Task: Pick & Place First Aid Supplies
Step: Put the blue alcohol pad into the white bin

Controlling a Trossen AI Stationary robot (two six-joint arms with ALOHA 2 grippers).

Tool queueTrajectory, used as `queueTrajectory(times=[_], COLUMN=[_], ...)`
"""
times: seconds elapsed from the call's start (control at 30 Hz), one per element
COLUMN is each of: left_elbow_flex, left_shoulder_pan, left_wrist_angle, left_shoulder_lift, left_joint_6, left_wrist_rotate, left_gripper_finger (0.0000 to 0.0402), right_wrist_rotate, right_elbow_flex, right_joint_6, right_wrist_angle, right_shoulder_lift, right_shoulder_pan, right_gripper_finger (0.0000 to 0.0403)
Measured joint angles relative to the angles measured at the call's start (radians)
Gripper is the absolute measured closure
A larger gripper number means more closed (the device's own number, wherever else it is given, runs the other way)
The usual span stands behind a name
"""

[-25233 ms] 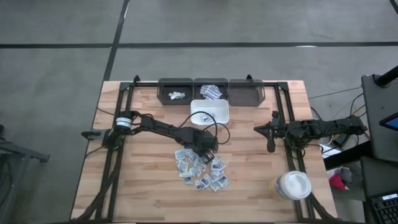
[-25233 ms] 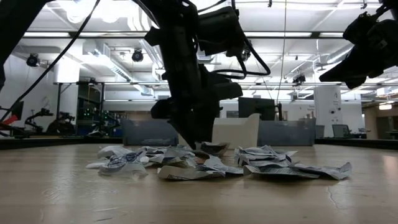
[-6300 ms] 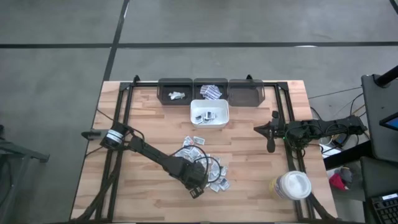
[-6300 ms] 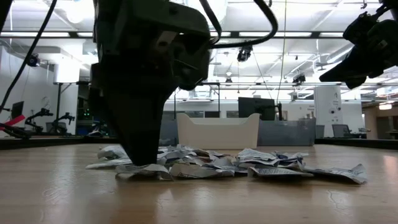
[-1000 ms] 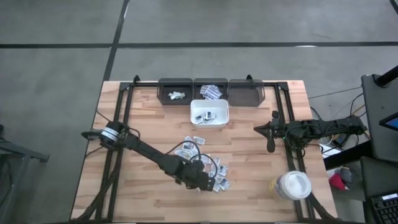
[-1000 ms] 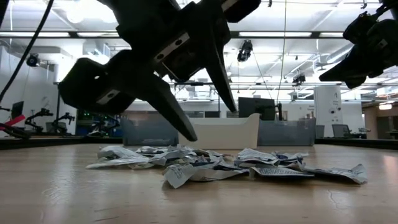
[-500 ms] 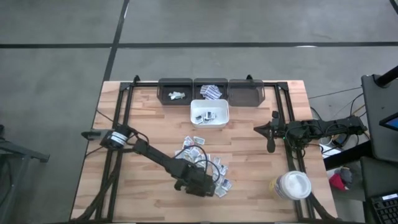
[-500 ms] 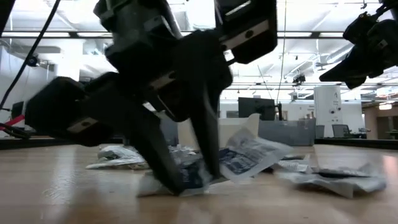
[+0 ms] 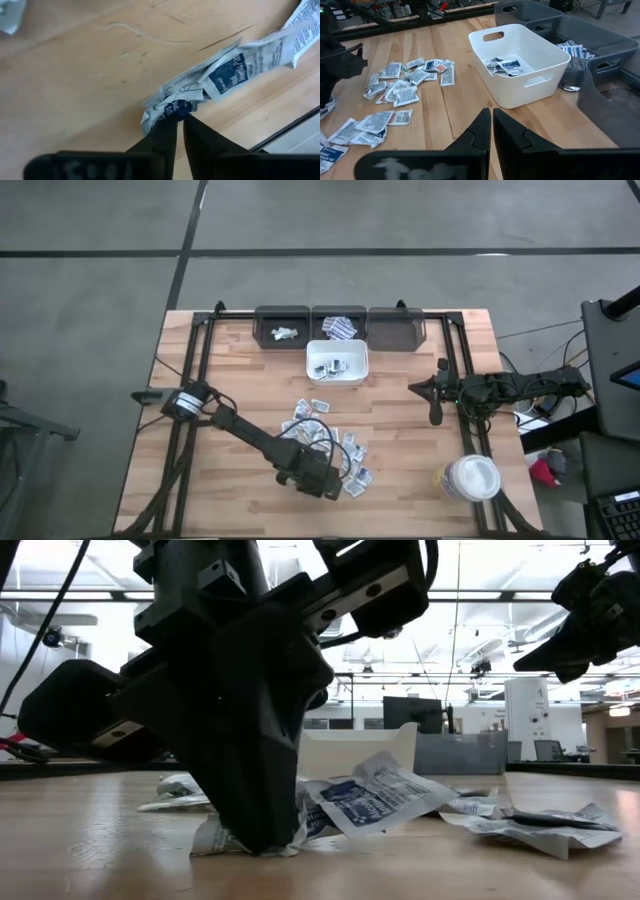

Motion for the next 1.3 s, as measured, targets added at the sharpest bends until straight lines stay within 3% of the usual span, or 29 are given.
queueTrajectory(times=[0.27, 0.53, 0.83, 1.3], left_elbow_flex=[-0.001, 0.028, 0.176, 0.219], left_shoulder_pan=[0.0, 0.0, 0.001, 0.001], left_wrist_angle=[-0.037, -0.08, -0.324, -0.311], left_shoulder_lift=[0.0, -0.001, 0.009, 0.007], left_joint_6=[0.051, 0.142, 0.315, 0.415], left_wrist_rotate=[-0.036, -0.048, -0.172, -0.188], left_gripper_finger=[0.0398, 0.0401, 0.0401, 0.0401], right_wrist_rotate=[0.0, 0.0, 0.0, 0.0], right_elbow_flex=[0.0, 0.0, 0.0, 0.0], right_joint_6=[0.0, 0.0, 0.0, 0.0], right_wrist_angle=[0.0, 0.0, 0.0, 0.0], right_shoulder_lift=[0.0, 0.0, 0.0, 0.0], right_shoulder_pan=[0.0, 0.0, 0.0, 0.0], right_gripper_finger=[0.0385, 0.0385, 0.0385, 0.0385])
